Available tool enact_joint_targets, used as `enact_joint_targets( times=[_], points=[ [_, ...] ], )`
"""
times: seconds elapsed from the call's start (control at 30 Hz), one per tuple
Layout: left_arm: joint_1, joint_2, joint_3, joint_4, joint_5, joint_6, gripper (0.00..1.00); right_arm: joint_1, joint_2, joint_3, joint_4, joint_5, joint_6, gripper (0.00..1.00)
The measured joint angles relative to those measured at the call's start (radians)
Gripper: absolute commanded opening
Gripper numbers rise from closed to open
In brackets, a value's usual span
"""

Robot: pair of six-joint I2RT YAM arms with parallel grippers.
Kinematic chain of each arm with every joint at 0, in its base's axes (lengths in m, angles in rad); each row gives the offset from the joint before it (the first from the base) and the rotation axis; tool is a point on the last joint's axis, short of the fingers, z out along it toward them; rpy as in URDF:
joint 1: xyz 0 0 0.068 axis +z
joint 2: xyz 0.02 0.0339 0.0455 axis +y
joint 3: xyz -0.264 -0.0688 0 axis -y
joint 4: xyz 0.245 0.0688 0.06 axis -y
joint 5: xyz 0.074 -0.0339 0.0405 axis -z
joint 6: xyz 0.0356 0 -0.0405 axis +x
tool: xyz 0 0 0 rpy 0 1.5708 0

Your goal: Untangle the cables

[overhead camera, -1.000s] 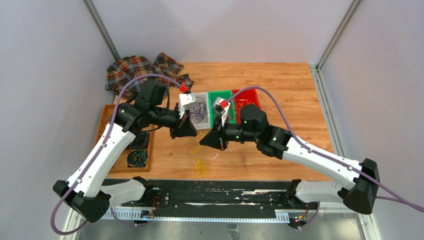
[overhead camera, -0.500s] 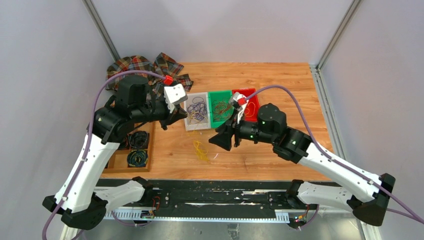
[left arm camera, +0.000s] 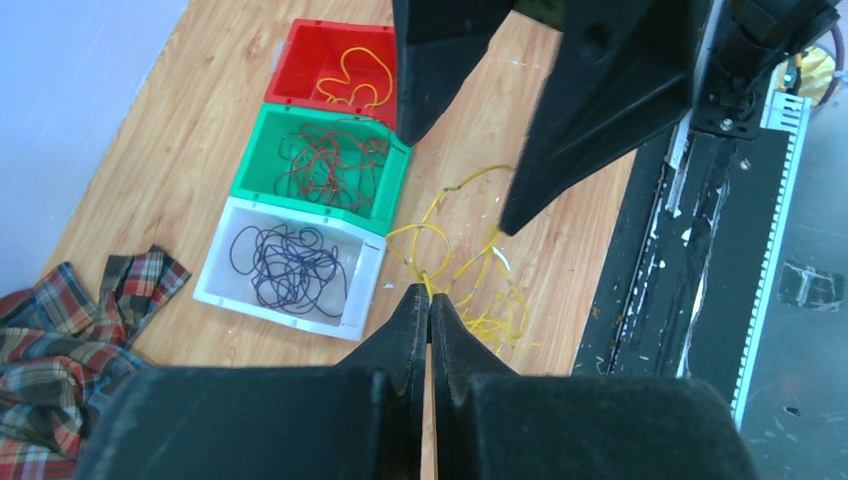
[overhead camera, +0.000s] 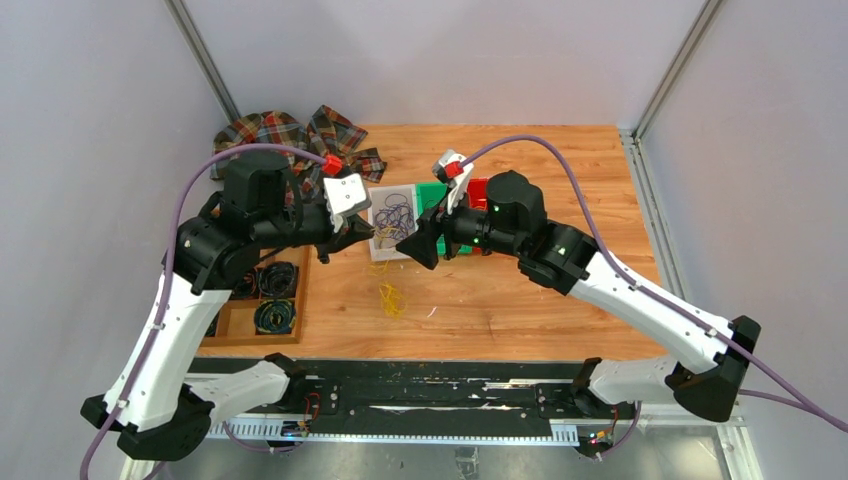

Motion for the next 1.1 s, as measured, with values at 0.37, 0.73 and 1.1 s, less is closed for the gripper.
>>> enact_joint_targets(
  times=[0.37,0.73,1.1],
  points=[
    [0.0,-0.014,0.005,-0.073,0.025,0.069,0.01,-0.001,0.016,-0.01,0.008,-0.045,0.014,0.18],
    [0.0,-0.018,0.016,-0.084,0.014,0.092,0.01,-0.001,0.018,-0.066,0.035,-0.145,0.068,0.42],
    [0.0,-0.031,0.016,-0.084,0.011,0.094,0.01,-0.001,0.011,-0.113,0.073,-0.138,0.105,0.01]
  ],
)
